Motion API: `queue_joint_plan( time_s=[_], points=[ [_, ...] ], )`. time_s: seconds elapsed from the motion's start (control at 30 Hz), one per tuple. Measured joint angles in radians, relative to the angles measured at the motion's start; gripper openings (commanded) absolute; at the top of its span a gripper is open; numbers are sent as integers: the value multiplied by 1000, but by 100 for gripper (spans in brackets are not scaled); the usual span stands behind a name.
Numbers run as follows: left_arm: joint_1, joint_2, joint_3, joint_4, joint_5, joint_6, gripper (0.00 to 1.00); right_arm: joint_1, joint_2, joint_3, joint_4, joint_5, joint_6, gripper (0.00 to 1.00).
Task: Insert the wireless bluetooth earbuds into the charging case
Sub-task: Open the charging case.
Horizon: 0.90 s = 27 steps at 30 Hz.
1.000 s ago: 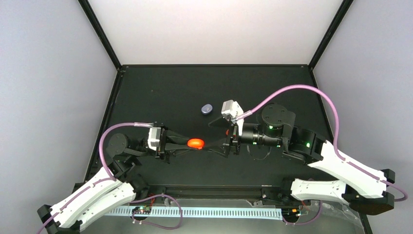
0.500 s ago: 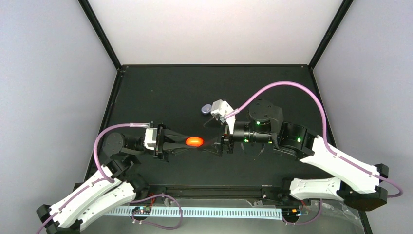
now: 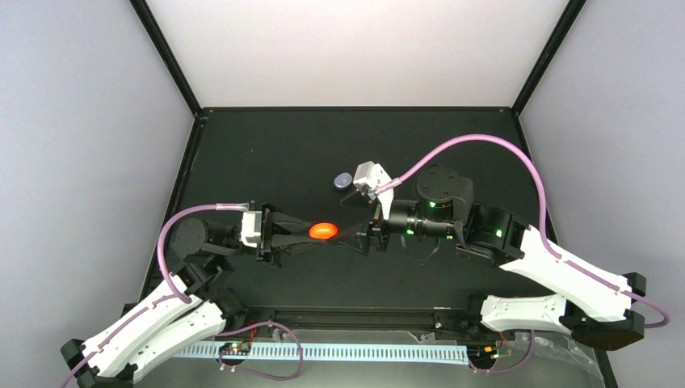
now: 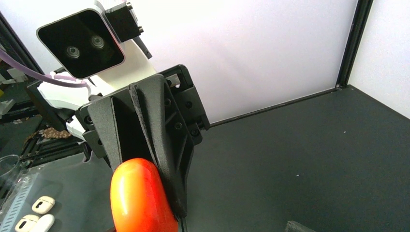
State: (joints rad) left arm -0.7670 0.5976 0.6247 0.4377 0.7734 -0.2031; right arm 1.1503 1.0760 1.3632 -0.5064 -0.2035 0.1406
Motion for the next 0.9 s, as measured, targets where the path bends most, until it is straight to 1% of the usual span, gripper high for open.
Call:
queue_joint_plan(
  time_s=[0.3, 0.57, 0.73, 0.9],
  points=[
    [0, -1, 0, -15, -4, 10, 2, 0, -16, 0, 22, 27, 22, 83],
    [0, -3, 0, -30, 28, 10, 2, -2, -28, 0, 71, 76, 27, 83],
    [0, -14, 0, -42, 26, 9, 2, -2, -31, -2, 76, 62, 27, 84],
    [0, -29, -13, -49, 9, 9, 2, -2, -73, -33, 93, 54, 39, 84]
  ],
)
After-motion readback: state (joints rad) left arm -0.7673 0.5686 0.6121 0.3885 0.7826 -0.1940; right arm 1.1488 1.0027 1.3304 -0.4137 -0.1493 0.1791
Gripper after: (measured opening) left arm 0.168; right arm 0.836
